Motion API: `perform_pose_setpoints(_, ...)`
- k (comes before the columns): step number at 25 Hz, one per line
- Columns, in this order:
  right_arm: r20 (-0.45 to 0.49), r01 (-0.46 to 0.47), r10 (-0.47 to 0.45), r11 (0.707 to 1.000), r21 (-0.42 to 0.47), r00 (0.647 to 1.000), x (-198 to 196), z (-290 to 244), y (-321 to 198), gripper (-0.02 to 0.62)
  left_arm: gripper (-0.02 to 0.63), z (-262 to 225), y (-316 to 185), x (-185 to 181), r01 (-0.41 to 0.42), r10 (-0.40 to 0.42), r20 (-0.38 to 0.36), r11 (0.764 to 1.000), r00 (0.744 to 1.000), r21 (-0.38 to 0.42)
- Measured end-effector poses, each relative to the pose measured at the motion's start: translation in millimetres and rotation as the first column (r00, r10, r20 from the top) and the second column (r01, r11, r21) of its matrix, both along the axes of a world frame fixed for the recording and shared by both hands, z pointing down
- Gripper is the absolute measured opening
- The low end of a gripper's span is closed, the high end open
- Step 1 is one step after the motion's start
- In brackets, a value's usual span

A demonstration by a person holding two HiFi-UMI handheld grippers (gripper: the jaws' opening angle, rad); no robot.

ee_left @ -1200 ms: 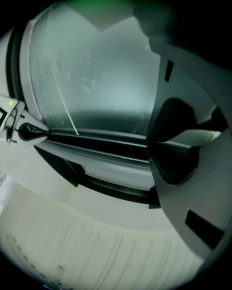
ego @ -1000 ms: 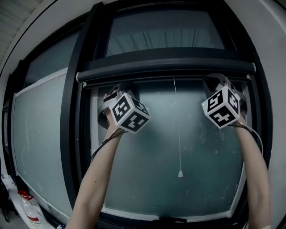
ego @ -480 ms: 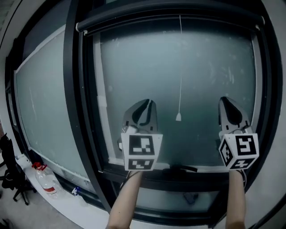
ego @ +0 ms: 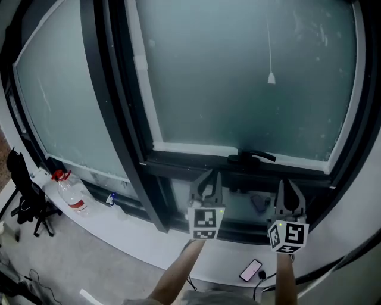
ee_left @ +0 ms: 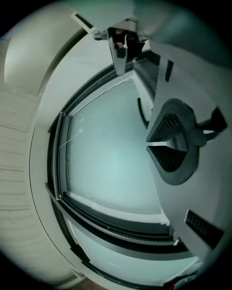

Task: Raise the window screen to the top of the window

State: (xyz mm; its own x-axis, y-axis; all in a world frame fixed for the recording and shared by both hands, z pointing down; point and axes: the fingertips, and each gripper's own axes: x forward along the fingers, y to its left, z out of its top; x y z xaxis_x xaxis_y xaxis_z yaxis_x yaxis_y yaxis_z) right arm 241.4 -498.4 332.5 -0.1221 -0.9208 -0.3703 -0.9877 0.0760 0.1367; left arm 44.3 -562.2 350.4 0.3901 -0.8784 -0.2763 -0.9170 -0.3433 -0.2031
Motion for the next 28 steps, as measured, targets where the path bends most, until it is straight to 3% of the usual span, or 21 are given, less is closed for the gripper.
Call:
perform_pose_setpoints(2, -0.038, 0.036, -0.040, 0.995, -0.092, 0.998, -14, 38, 8, 0.021, 0.028, 31, 18, -5, -0.027, 0.028, 0.028, 0.999, 0.999, -0.027)
perform_pose_setpoints(6, -0.076, 0.042, -0.057, 0.982, -0.186, 0.995, -32, 77, 25, 0.021, 0.028, 66, 35, -24, -0.060, 0.059, -0.014, 0.995, 0.998, -0.086)
perform_pose_setpoints(13, 0.007, 0.031, -0.030, 0.970, -0.240, 1.000, -43, 105, 42, 0.021, 0.028, 89, 53, -30, -0.076, 0.068, -0.065, 0.987, 0.996, -0.144)
perform_pose_setpoints(20, -0.050, 0.033, -0.049, 0.959, -0.281, 0.998, -52, 110, 93, 0.021, 0.028, 92, 110, -26, -0.111, 0.106, -0.043, 0.981, 0.993, -0.157)
perform_pose_setpoints(28, -0.045, 0.038, -0.055, 0.947, -0.319, 0.997, -63, 142, 207, 0.021, 0.028, 111, 225, -46, -0.063, 0.063, 0.000, 0.983, 0.998, -0.171)
